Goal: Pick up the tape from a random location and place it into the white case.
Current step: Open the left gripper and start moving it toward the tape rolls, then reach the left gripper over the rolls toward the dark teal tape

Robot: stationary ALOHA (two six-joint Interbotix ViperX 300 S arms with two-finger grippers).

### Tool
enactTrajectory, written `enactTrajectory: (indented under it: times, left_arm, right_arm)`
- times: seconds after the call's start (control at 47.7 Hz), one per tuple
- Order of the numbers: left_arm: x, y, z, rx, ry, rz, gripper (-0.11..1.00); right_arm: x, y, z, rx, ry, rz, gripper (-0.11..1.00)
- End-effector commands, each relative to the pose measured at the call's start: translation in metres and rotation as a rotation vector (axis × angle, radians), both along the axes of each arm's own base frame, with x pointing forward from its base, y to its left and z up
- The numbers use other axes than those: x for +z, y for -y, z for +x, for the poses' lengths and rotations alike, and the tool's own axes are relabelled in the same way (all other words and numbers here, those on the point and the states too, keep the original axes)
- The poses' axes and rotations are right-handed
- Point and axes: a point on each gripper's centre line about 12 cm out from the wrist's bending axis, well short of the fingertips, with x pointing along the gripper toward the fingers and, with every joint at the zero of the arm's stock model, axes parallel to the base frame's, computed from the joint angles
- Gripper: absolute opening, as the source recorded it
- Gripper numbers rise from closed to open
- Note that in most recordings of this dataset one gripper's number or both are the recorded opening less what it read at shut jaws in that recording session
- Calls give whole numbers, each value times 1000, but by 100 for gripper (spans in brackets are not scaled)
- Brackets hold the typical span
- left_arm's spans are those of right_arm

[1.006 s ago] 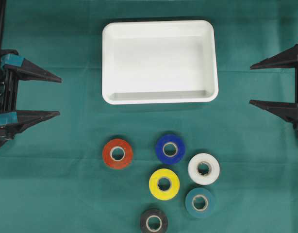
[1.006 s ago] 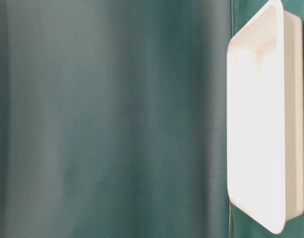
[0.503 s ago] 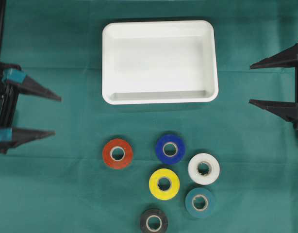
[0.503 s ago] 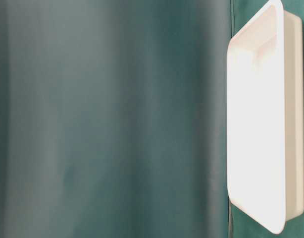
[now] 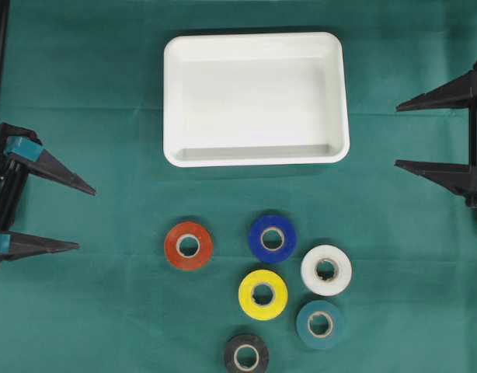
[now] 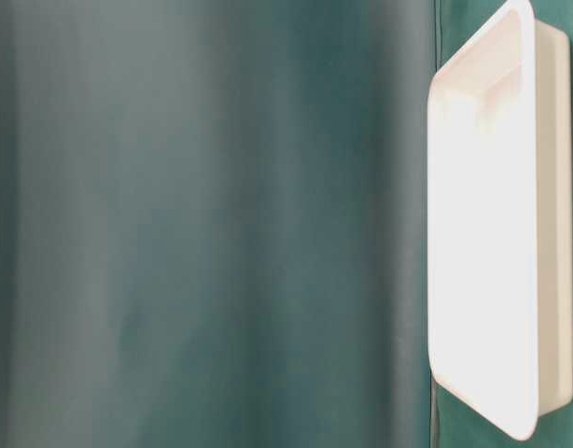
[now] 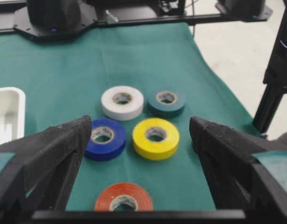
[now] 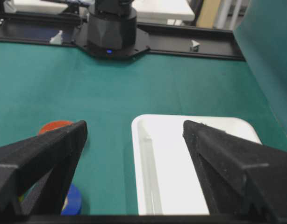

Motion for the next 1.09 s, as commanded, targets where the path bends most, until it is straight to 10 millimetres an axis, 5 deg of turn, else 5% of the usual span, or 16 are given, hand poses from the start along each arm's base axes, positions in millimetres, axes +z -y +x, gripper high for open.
enactTrajectory:
  times: [0.0,0.294,1.069]
  left_arm:
    - [10,4,9,-5,24,-13,99]
    - [14,24,56,-38,-28,-2,99]
    - [38,90,219,-83,-88,28,99]
  right_arm:
    - [10,0,3,0,26,-2,93]
    - [9,0,5,0,17,-1,93]
    - [11,1,6,-1,21,-3,93]
